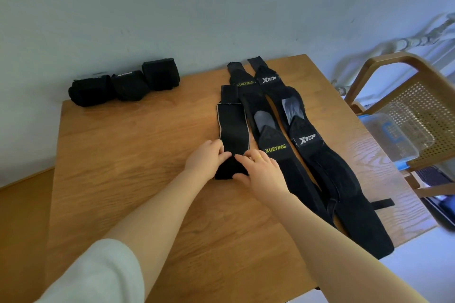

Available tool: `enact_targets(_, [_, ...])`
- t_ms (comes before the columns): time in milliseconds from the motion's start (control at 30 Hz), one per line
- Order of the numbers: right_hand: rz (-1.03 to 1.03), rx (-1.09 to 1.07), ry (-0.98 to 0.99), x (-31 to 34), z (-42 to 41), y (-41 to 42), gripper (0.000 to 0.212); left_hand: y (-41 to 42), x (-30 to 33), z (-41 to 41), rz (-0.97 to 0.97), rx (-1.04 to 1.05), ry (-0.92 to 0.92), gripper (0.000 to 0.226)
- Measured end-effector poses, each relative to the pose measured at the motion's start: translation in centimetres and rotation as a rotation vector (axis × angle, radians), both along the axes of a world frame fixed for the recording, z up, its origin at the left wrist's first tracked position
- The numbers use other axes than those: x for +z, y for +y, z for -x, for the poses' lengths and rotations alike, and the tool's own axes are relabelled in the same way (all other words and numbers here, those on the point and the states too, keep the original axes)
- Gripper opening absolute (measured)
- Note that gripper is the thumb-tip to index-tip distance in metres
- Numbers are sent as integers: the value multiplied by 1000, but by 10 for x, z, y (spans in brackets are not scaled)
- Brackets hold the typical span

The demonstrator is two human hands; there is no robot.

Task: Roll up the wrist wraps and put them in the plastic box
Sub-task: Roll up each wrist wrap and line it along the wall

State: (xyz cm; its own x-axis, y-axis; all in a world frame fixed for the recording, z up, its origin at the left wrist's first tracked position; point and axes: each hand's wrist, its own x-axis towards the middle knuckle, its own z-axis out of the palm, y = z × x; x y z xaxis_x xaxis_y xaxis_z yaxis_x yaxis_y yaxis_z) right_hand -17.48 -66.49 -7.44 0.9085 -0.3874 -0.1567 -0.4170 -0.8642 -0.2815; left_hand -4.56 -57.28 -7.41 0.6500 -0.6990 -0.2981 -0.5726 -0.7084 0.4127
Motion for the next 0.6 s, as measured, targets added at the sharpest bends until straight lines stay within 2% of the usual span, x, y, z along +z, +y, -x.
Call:
enact_targets(100, [8,-12,97,3,-15,-13,48,-3,2,-2,124,20,-44,25])
enact_targets(167, [-75,-87,189,6,-26,-23,46,4,2,-3,213,12,37,31])
enact_targets(300, [-317,-285,201,9,-45,-39,41,15,-4,0,181,-50,216,69])
enact_targets(467, [-400,-401,63,6,-41,-26,39,13,-10,4,355,140,351,57])
enact_targets(600, [-680,-631,-15,4,-32,-10,41,15,-4,-1,387,232,478,44])
